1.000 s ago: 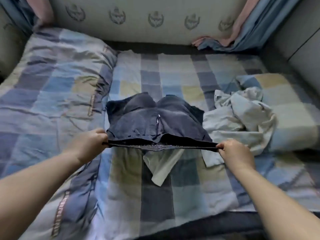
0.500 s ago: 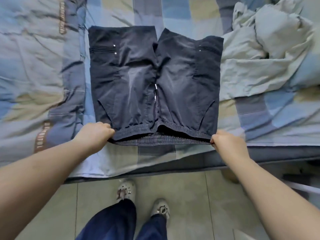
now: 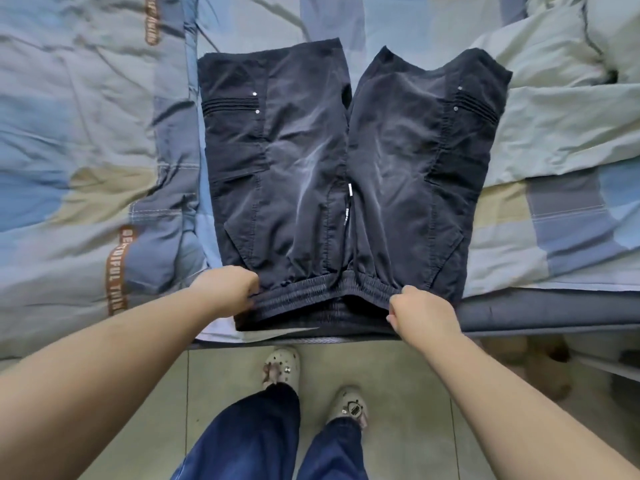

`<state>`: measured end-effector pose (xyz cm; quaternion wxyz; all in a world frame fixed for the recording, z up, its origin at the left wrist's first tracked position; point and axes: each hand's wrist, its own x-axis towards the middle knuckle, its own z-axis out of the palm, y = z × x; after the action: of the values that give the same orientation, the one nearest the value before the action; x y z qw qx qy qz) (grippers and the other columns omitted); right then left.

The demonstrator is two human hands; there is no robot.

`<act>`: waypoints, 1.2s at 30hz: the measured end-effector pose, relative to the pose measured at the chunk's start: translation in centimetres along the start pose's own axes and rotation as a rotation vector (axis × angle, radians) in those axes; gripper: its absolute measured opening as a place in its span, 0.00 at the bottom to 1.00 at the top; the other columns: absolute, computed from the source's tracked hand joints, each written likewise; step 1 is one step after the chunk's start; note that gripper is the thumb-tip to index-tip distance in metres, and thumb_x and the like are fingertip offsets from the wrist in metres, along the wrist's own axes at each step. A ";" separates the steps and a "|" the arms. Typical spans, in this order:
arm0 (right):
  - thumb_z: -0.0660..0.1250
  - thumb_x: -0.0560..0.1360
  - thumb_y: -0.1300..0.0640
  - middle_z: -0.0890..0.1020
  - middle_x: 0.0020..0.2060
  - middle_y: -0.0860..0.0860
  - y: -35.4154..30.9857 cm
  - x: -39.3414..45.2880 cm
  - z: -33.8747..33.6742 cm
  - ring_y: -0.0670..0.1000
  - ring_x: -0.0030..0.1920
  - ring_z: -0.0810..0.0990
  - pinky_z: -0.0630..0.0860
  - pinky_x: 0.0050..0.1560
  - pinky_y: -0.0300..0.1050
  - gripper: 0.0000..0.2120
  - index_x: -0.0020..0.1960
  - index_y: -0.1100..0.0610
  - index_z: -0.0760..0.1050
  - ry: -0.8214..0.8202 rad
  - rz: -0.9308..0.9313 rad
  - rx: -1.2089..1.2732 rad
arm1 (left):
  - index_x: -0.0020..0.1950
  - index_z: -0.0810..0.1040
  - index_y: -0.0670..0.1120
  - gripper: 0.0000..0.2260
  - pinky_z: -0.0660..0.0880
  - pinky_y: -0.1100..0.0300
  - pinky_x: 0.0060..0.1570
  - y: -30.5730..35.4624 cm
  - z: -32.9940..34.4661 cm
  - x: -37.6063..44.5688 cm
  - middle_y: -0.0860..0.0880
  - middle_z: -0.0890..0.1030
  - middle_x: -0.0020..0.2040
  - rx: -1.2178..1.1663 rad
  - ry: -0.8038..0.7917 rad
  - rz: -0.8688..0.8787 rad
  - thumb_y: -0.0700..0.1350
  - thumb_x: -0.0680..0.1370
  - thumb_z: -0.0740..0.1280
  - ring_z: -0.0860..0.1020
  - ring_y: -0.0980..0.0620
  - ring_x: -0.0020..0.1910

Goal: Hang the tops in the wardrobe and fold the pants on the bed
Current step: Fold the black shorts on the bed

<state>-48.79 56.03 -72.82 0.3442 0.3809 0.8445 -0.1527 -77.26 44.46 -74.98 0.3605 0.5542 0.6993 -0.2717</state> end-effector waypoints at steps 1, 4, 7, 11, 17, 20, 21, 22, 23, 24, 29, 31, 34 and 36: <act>0.60 0.79 0.48 0.75 0.54 0.51 -1.5 0.6 -0.7 0.55 0.54 0.78 0.72 0.45 0.47 0.11 0.57 0.52 0.75 0.025 -0.044 0.044 | 0.53 0.76 0.51 0.07 0.74 0.57 0.43 -0.8 -0.5 0.4 0.50 0.78 0.52 -0.078 0.038 -0.023 0.48 0.77 0.62 0.75 0.48 0.47; 0.59 0.79 0.49 0.75 0.55 0.52 -6.2 2.7 -2.5 0.56 0.55 0.77 0.73 0.49 0.49 0.13 0.59 0.53 0.74 0.049 -0.168 0.191 | 0.58 0.76 0.50 0.11 0.72 0.58 0.46 -3.1 -2.5 2.0 0.50 0.79 0.56 -0.273 0.107 -0.089 0.51 0.78 0.64 0.76 0.49 0.53; 0.58 0.80 0.51 0.73 0.57 0.54 -11.5 5.0 -4.1 0.58 0.56 0.76 0.73 0.52 0.51 0.14 0.63 0.55 0.72 0.017 -0.266 0.329 | 0.65 0.73 0.47 0.17 0.72 0.56 0.55 -5.6 -4.8 3.9 0.45 0.76 0.61 -0.390 0.174 -0.147 0.51 0.78 0.66 0.75 0.46 0.59; 0.58 0.80 0.54 0.69 0.62 0.55 -17.6 8.4 -5.3 0.60 0.58 0.74 0.74 0.53 0.53 0.18 0.69 0.52 0.67 -0.007 -0.370 0.452 | 0.71 0.67 0.46 0.25 0.67 0.53 0.65 -9.0 -7.1 7.4 0.43 0.69 0.69 -0.501 0.277 -0.224 0.50 0.77 0.68 0.68 0.44 0.68; 0.57 0.78 0.59 0.41 0.76 0.58 -23.2 12.7 -4.7 0.60 0.67 0.61 0.70 0.55 0.52 0.26 0.73 0.45 0.58 -0.245 -0.307 0.371 | 0.74 0.63 0.50 0.27 0.71 0.63 0.47 -12.0 -8.6 11.4 0.46 0.71 0.68 -0.761 0.276 -0.242 0.44 0.77 0.67 0.76 0.48 0.55; 0.57 0.78 0.58 0.31 0.74 0.58 -25.2 14.1 -4.6 0.58 0.70 0.56 0.67 0.54 0.51 0.29 0.75 0.42 0.53 -0.369 -0.255 0.325 | 0.70 0.69 0.51 0.22 0.69 0.68 0.27 -12.8 -9.4 13.1 0.51 0.73 0.53 -1.010 0.288 -0.309 0.37 0.77 0.59 0.73 0.56 0.35; 0.57 0.78 0.58 0.31 0.74 0.58 -25.7 14.4 -4.5 0.58 0.70 0.56 0.66 0.52 0.50 0.28 0.75 0.42 0.55 -0.381 -0.247 0.310 | 0.68 0.72 0.50 0.21 0.68 0.70 0.24 -12.9 -9.6 13.7 0.51 0.74 0.50 -1.116 0.300 -0.334 0.36 0.76 0.57 0.72 0.56 0.34; 0.57 0.79 0.58 0.32 0.74 0.58 -25.9 14.7 -4.3 0.58 0.70 0.56 0.65 0.51 0.50 0.27 0.75 0.43 0.56 -0.381 -0.237 0.294 | 0.66 0.75 0.49 0.21 0.66 0.72 0.22 -12.9 -9.8 14.2 0.49 0.76 0.48 -1.212 0.310 -0.354 0.35 0.76 0.56 0.71 0.56 0.33; 0.56 0.79 0.58 0.32 0.75 0.58 -26.2 14.9 -4.2 0.58 0.69 0.56 0.64 0.50 0.50 0.26 0.75 0.44 0.57 -0.381 -0.226 0.275 | 0.64 0.76 0.48 0.21 0.65 0.74 0.21 -13.0 -9.9 14.6 0.48 0.77 0.47 -1.284 0.318 -0.366 0.33 0.76 0.56 0.71 0.55 0.32; 0.54 0.80 0.59 0.32 0.75 0.59 -26.3 15.0 -4.1 0.58 0.69 0.56 0.65 0.50 0.50 0.25 0.75 0.46 0.57 -0.378 -0.215 0.258 | 0.62 0.77 0.47 0.20 0.66 0.74 0.21 -13.0 -10.0 14.9 0.46 0.78 0.47 -1.337 0.328 -0.378 0.33 0.76 0.56 0.71 0.55 0.33; 0.55 0.80 0.58 0.38 0.77 0.57 -27.0 14.6 -3.7 0.55 0.67 0.62 0.69 0.55 0.48 0.21 0.72 0.59 0.58 -0.243 -0.112 0.387 | 0.54 0.81 0.47 0.11 0.67 0.68 0.25 -14.0 -10.1 15.3 0.51 0.76 0.35 -1.336 0.422 -0.434 0.38 0.76 0.63 0.70 0.56 0.29; 0.60 0.79 0.49 0.42 0.77 0.53 -26.8 13.9 -3.9 0.54 0.68 0.62 0.69 0.59 0.49 0.25 0.71 0.58 0.58 -0.201 -0.097 0.525 | 0.53 0.82 0.49 0.10 0.68 0.72 0.26 -14.1 -10.6 15.3 0.52 0.78 0.38 -1.294 0.506 -0.401 0.39 0.75 0.66 0.72 0.58 0.30; 0.60 0.77 0.42 0.52 0.75 0.45 -25.7 12.3 -4.7 0.50 0.69 0.62 0.67 0.64 0.46 0.29 0.73 0.52 0.58 -0.115 -0.076 0.738 | 0.60 0.78 0.52 0.16 0.73 0.69 0.40 -13.5 -12.2 15.2 0.51 0.80 0.52 -1.306 0.545 -0.320 0.40 0.75 0.64 0.78 0.56 0.43; 0.61 0.78 0.43 0.58 0.71 0.43 -24.2 10.9 -5.3 0.47 0.66 0.67 0.69 0.62 0.42 0.27 0.74 0.47 0.58 -0.040 -0.032 0.851 | 0.63 0.78 0.50 0.17 0.75 0.61 0.49 -12.7 -13.6 15.2 0.48 0.80 0.56 -1.295 0.542 -0.333 0.40 0.75 0.63 0.79 0.49 0.52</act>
<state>-74.52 48.64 -76.70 0.1701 0.4727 0.7052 -0.5003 -94.22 60.78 -79.41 0.3842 0.1630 0.8601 0.2933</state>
